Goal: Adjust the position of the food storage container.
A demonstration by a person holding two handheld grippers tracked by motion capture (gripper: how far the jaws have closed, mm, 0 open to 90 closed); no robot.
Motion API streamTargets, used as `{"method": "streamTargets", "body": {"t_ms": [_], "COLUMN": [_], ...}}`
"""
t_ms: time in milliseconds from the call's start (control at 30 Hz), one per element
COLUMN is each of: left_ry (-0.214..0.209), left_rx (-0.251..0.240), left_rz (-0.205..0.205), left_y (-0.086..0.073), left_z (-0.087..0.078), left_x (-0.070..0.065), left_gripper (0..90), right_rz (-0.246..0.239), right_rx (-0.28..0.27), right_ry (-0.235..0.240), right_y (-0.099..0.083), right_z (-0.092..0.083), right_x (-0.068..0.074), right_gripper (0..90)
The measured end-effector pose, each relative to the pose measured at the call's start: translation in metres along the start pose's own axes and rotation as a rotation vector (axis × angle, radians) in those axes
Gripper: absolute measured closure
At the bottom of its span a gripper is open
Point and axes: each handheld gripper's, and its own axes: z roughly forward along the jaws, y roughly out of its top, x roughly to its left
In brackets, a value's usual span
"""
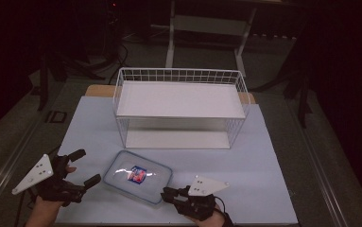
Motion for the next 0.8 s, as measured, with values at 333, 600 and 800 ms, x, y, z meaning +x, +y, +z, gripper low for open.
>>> {"method": "streamTargets", "body": {"t_ms": [333, 600, 800], "left_ry": [-0.005, -0.009, -0.012], "left_rx": [0.008, 0.015, 0.016], "left_rz": [0.006, 0.007, 0.012], "left_y": [-0.001, -0.003, -0.003], "left_z": [0.002, 0.003, 0.003], "left_x": [-0.001, 0.0, -0.001], "left_gripper": [0.0, 0.0, 0.0], "right_rz": [-0.045, -0.036, -0.05], "right_rx": [0.131, 0.173, 0.175], "right_ry": [0.093, 0.06, 0.012], "right_y": [-0.017, -0.022, -0.021], "right_z": [0.037, 0.048, 0.044], "right_x": [0.022, 0.019, 0.016], "right_gripper": [90.0, 90.0, 90.0]}}
